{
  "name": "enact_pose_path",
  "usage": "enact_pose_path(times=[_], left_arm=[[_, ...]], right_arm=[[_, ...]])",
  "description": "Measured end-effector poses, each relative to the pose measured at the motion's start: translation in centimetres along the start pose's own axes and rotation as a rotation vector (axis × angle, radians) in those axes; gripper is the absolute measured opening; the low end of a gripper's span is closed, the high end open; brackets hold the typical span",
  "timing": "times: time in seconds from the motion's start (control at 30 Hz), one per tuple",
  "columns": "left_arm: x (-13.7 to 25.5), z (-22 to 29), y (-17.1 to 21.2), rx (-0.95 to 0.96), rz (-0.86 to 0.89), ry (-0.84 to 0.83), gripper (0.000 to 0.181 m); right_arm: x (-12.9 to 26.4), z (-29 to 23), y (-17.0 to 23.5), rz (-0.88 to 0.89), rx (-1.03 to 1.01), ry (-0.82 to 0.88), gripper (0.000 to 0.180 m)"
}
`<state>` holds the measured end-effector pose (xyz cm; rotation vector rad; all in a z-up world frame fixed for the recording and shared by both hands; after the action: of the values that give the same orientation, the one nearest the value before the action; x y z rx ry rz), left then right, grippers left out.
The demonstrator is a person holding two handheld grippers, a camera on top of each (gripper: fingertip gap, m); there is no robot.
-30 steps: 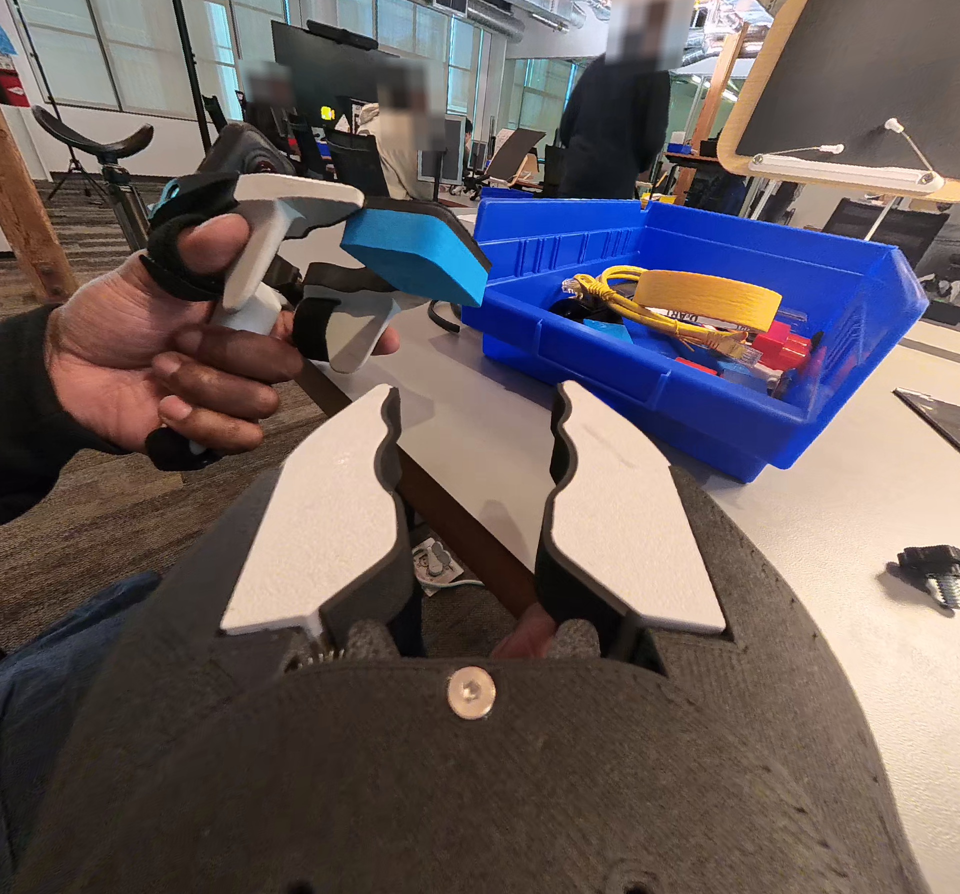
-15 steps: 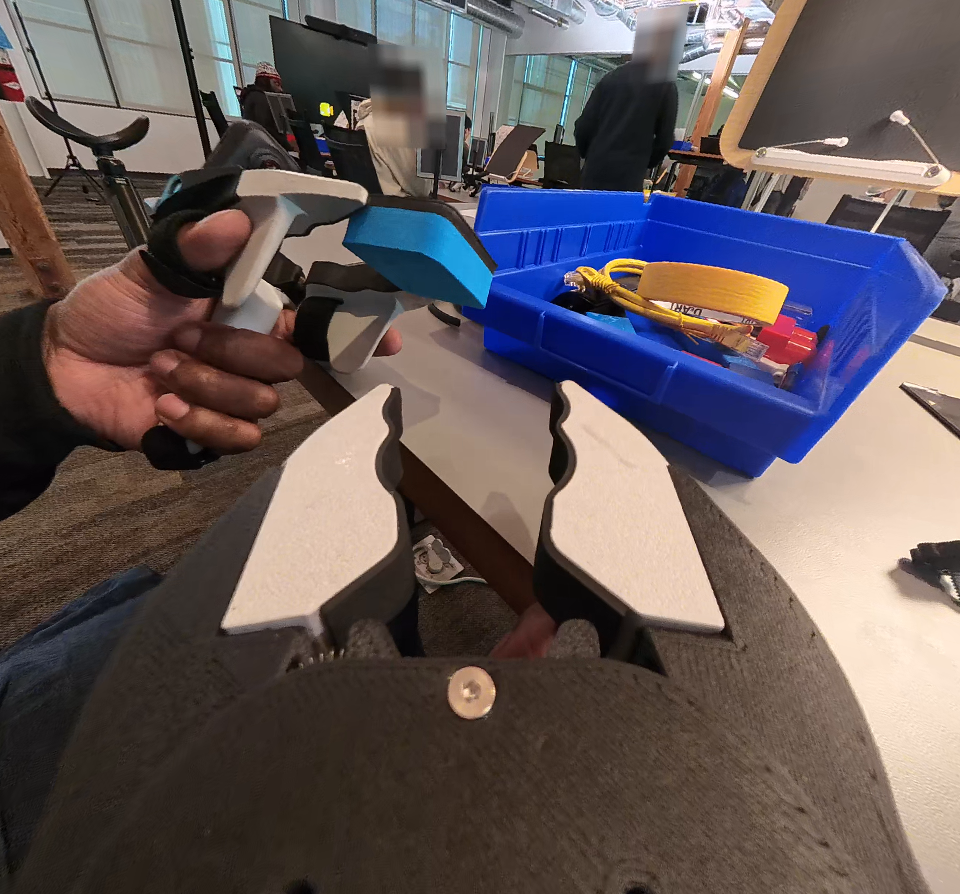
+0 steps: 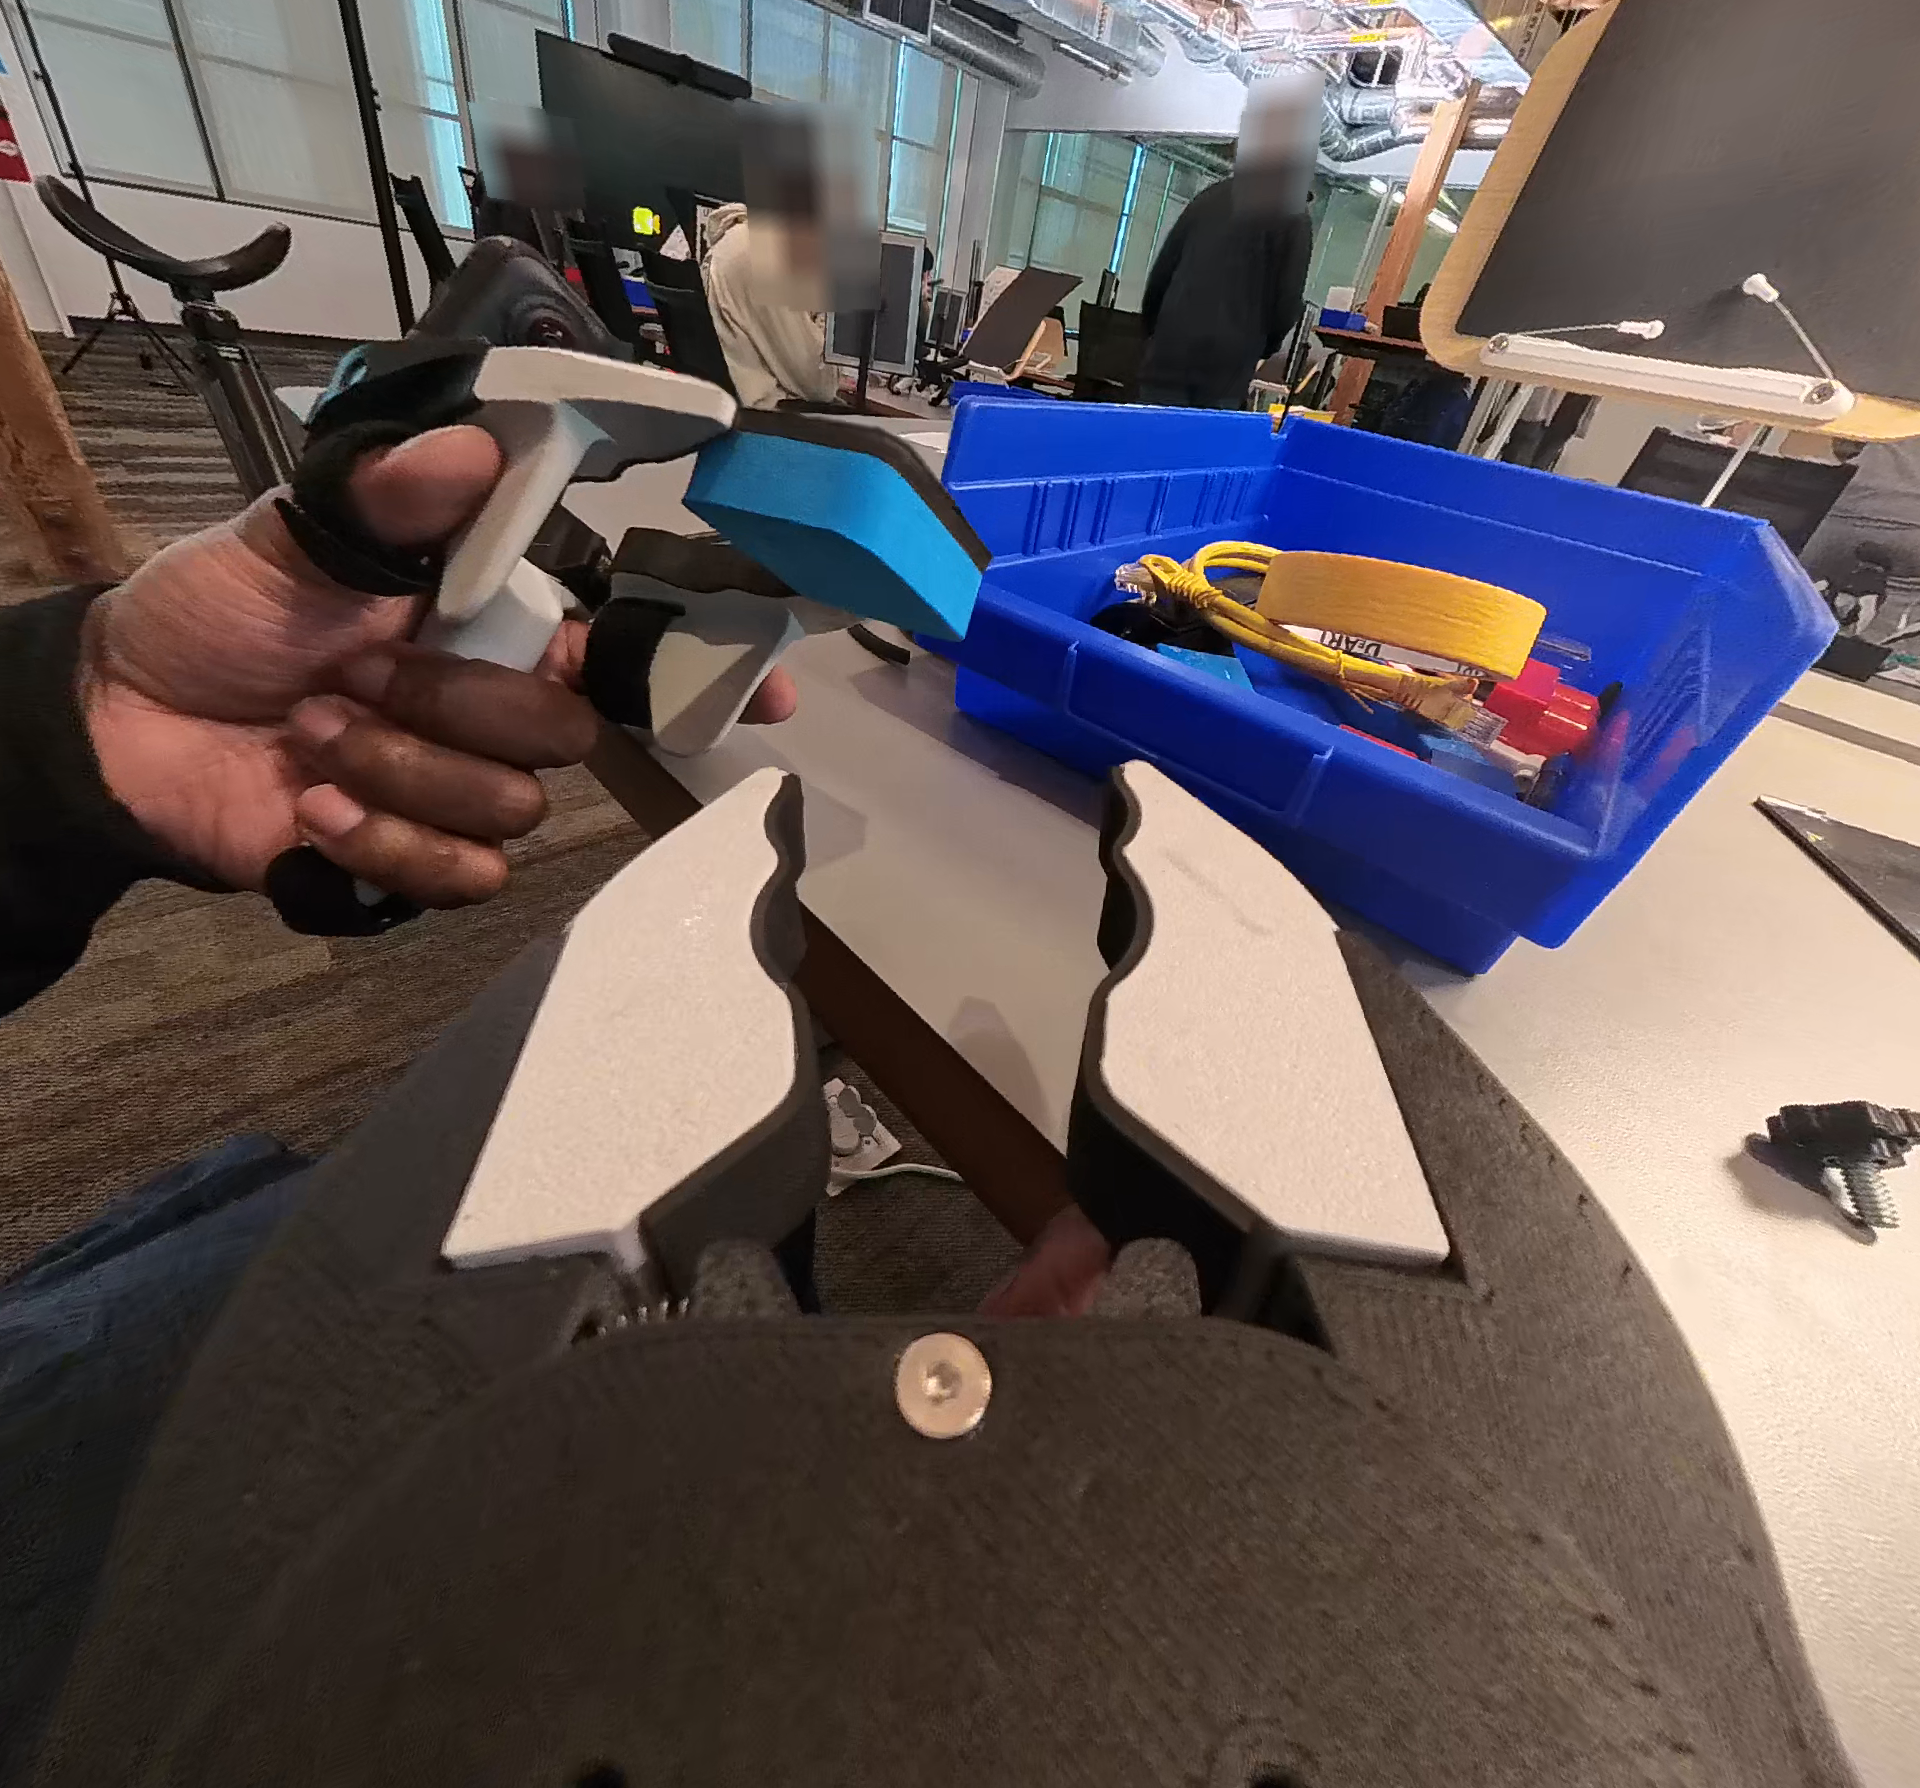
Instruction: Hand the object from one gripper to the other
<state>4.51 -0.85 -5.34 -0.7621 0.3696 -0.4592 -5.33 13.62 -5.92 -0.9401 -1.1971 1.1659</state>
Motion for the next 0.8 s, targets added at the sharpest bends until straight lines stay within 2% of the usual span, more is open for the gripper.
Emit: enact_pose_path(times=[0.4, 0.63, 0.8], left_arm=[[-1.6, 0.2, -0.2, -0.015, -0.031, 0.041, 0.055], [-3.9, 0.2, 0.1, 0.011, -0.099, 0.071, 0.055], [-6.1, 1.1, 0.0, -0.040, -0.167, 0.087, 0.055]], right_arm=[[1.1, 0.5, 0.3, -0.004, -0.005, 0.042, 0.054], [2.6, 1.4, 0.8, -0.017, -0.024, 0.103, 0.054], [3.7, 1.9, 0.8, -0.021, -0.022, 0.153, 0.054]])
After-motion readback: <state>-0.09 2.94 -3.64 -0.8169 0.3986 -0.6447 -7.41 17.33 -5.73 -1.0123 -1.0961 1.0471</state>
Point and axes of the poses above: each gripper's, where its closed fingertips meet, x back along the fingers, y out of its underside, z = x × y across the jaws, the point moved 7 cm from there along x, back along the fingers, and after that the axes turned 11 degrees about -z, right-handed, at the moved point
